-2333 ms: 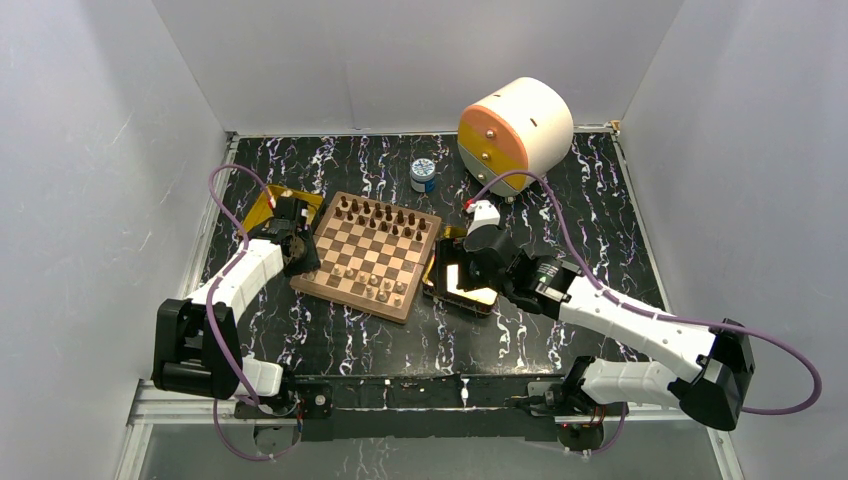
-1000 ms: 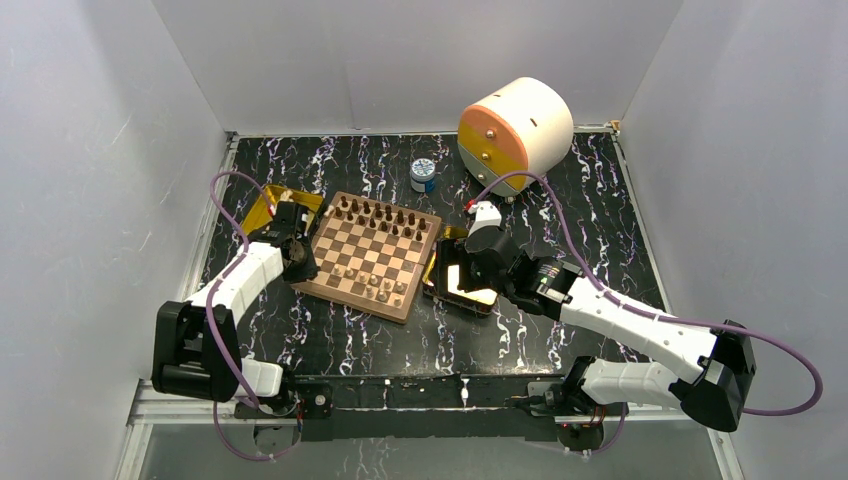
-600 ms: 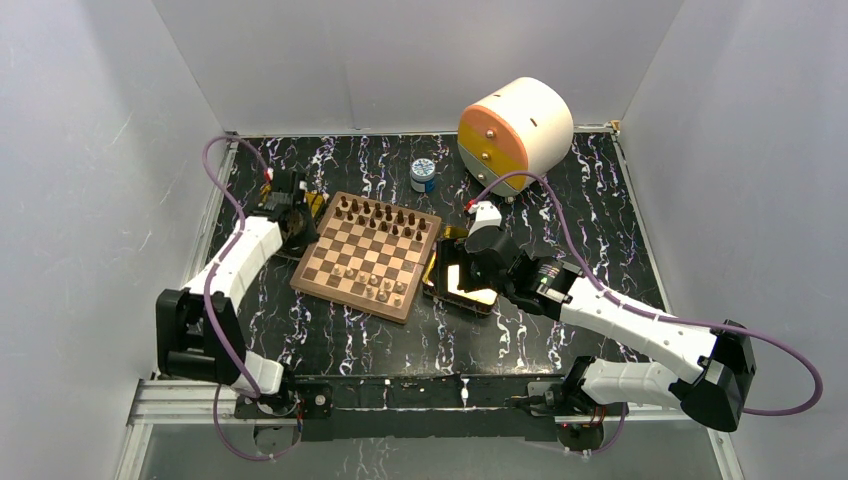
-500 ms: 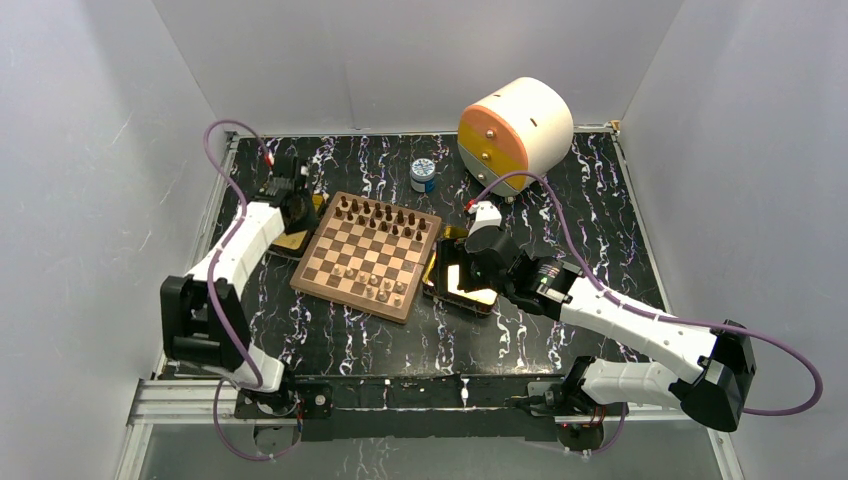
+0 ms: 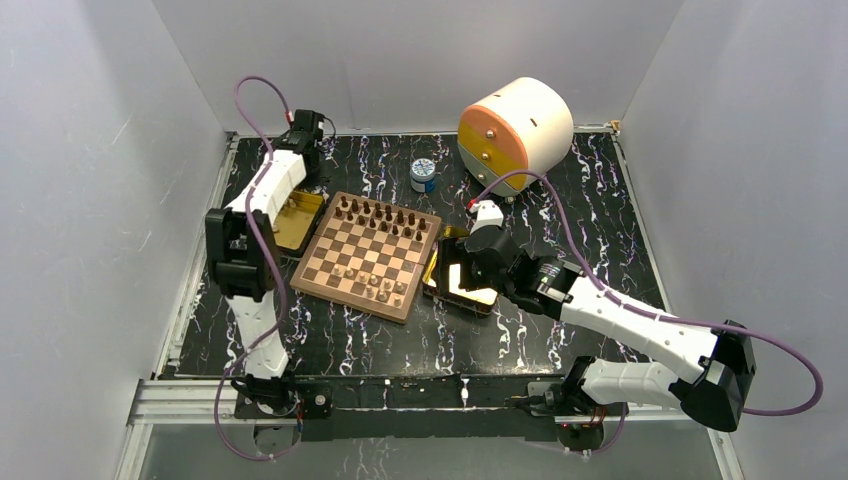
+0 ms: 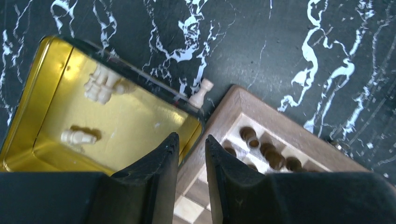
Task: Set up the chess pieces on the board
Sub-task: Pick up the chess piece at the center of the board.
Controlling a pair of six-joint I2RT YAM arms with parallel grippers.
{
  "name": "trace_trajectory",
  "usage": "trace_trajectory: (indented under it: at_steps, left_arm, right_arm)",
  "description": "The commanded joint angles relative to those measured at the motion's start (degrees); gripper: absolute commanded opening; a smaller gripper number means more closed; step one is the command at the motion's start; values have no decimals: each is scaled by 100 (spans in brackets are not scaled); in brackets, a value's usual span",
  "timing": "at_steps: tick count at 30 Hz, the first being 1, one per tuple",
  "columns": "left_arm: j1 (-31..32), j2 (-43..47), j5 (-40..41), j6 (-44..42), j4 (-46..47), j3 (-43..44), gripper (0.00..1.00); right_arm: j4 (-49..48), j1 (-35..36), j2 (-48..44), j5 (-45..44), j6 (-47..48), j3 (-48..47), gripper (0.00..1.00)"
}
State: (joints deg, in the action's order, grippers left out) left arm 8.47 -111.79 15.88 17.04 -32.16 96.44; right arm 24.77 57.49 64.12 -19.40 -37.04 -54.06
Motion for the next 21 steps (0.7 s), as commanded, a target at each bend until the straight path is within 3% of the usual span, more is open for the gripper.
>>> trace_trajectory:
  at_steps: [1,6,21]
  left_arm:
    - [-46,-577,-23,-383,-446,864,26]
    - [-47,-1248,-24,-612,-656,1532,30]
    - [-64,-1862,49,-914,-664,1908,28]
  right_arm:
    - [2,16,-6,-182,104,-349,99]
    - [45,18,30,-276,153,-427,99]
    - [115,7,42,-355,187,-482,99]
